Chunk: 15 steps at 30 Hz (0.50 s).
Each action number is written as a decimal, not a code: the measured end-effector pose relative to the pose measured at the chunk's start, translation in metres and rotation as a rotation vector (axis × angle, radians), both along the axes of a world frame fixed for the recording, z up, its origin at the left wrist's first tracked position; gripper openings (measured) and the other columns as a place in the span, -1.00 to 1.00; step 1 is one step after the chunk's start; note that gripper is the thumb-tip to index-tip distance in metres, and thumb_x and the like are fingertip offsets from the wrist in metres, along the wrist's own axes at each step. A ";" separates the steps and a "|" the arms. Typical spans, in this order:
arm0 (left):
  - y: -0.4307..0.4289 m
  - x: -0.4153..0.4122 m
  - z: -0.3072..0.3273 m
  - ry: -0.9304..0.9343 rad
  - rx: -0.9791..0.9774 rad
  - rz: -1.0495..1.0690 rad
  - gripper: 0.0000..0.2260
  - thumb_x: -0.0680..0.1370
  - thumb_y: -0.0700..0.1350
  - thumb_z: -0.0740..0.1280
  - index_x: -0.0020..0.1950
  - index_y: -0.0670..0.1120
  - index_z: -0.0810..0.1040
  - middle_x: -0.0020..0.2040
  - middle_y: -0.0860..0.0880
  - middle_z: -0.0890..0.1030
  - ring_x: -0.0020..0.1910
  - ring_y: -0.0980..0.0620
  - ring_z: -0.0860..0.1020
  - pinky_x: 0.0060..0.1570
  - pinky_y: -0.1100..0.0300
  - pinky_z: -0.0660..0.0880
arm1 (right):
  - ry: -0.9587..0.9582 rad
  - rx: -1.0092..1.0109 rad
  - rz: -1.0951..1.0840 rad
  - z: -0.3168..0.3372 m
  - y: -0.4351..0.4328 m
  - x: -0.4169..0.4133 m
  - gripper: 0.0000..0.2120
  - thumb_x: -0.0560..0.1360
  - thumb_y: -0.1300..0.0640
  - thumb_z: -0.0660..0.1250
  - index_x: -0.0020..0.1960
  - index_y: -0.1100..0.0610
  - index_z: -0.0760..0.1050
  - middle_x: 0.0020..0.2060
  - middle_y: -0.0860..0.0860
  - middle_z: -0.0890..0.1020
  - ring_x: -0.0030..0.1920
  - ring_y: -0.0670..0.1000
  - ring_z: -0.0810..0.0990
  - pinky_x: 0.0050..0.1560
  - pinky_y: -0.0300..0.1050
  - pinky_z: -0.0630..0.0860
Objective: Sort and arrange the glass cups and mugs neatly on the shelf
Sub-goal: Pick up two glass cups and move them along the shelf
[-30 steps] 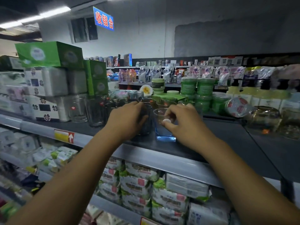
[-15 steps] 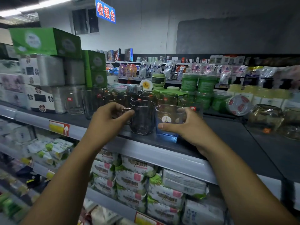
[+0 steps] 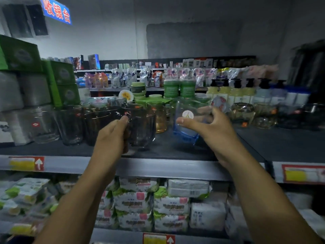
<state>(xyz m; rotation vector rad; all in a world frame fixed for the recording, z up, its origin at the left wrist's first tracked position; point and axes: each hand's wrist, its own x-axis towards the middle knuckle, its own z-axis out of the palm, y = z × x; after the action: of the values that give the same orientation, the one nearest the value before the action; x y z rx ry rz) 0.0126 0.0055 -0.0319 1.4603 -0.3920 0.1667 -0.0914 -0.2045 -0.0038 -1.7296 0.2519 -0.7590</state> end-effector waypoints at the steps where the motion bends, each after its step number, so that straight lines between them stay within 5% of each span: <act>1: -0.004 -0.007 0.001 -0.009 -0.043 -0.033 -0.63 0.65 0.10 0.25 -0.33 0.05 0.32 -0.41 0.06 0.27 -0.45 0.07 0.21 -0.36 0.09 0.14 | -0.023 0.011 -0.032 0.001 -0.003 -0.013 -0.28 0.17 -0.19 0.65 0.22 0.01 0.48 0.02 -0.05 0.67 0.03 -0.09 0.66 0.01 -0.13 0.57; 8: -0.074 -0.075 -0.007 0.026 -0.211 -0.338 -0.64 0.67 0.00 0.25 -0.32 0.06 0.28 -0.41 0.08 0.23 -0.47 0.10 0.17 -0.46 0.21 0.16 | -0.082 0.067 -0.235 -0.012 -0.037 -0.115 -0.45 0.22 -0.12 0.65 0.13 -0.03 0.55 -0.09 -0.13 0.75 -0.03 -0.12 0.71 0.06 -0.09 0.58; 15: -0.177 -0.179 -0.027 -0.002 -0.159 -0.510 -0.62 0.58 -0.10 0.42 -0.27 0.05 0.24 -0.34 -0.07 0.17 -0.41 0.04 0.20 -0.43 0.20 0.28 | -0.047 0.100 -0.469 -0.033 -0.101 -0.243 -0.43 0.26 -0.14 0.63 0.18 -0.03 0.52 -0.02 -0.11 0.72 0.09 -0.08 0.66 0.22 0.06 0.56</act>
<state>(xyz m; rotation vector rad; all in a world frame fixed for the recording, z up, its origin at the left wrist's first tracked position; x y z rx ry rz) -0.1668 -0.1717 -0.0585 1.1643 -0.7217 -0.2064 -0.3344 -0.3052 -0.0363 -1.5714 0.6669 -1.1035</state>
